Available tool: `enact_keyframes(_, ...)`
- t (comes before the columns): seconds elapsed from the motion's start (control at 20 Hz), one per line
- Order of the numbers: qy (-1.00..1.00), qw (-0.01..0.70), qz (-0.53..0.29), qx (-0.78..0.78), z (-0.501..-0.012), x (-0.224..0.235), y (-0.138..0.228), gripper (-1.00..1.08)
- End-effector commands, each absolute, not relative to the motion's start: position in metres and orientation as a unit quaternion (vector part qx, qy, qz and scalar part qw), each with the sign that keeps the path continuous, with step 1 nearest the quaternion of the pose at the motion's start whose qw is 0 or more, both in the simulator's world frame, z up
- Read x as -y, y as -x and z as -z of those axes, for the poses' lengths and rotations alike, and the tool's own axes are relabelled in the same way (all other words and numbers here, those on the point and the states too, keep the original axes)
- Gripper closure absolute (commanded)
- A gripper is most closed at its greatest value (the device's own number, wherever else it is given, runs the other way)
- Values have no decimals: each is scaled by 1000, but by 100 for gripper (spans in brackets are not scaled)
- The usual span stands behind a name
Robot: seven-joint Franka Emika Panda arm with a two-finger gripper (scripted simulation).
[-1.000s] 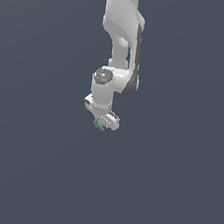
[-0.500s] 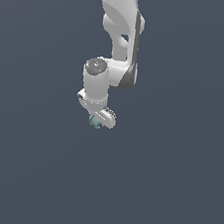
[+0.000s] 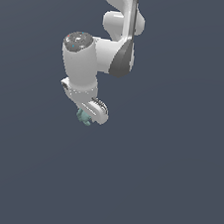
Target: Pick up the object and move it to a goal position.
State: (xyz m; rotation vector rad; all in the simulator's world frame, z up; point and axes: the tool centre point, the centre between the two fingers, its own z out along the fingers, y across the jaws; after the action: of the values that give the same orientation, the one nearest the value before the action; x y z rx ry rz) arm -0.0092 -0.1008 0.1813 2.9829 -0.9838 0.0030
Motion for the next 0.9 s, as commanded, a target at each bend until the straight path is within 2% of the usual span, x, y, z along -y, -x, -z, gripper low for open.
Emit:
enact_keyframes(0.0, -950, 0, -1, 313, -204, 110, -1, 108)
enact_keyframes(0.85, -950, 1, 0, 313, -316, 155, -56, 108)
